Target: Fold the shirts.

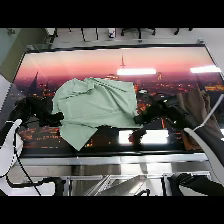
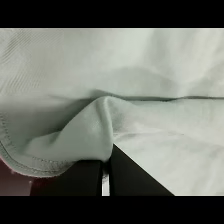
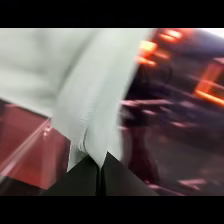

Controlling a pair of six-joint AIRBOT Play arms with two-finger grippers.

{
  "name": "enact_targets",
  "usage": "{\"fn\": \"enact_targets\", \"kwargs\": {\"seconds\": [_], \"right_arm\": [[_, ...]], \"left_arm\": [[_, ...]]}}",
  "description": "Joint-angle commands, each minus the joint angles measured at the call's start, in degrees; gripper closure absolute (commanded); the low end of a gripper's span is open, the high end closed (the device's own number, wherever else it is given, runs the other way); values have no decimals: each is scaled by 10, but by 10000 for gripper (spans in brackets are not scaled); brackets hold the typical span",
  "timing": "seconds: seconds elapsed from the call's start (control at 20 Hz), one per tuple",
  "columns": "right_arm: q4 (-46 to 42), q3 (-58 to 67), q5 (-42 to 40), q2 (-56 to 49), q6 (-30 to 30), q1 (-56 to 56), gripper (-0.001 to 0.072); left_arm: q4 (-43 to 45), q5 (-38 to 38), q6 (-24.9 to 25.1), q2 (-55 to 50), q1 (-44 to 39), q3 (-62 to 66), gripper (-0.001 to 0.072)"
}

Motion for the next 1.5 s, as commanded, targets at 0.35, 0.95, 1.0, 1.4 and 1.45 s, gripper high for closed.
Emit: {"fn": "enact_targets", "kwargs": {"seconds": [0.35, 0.95, 1.0, 1.4, 1.45], "right_arm": [[278, -60, -67, -43, -143, -306, 693], [224, -33, -146, -79, -228, -332, -6], [225, -36, -145, -80, -243, -320, -6], [209, -37, -90, -99, -274, -256, 0], [219, -37, -88, -107, -276, -256, 2]], "left_arm": [[-7, 7, 3, 0, 0, 0, 688], [-6, 40, 2, 0, -9, 1, 688], [-6, 41, 2, 0, -9, 1, 688], [-5, 44, 2, 0, -9, 1, 688], [-5, 45, 3, 0, -9, 1, 688]]}}
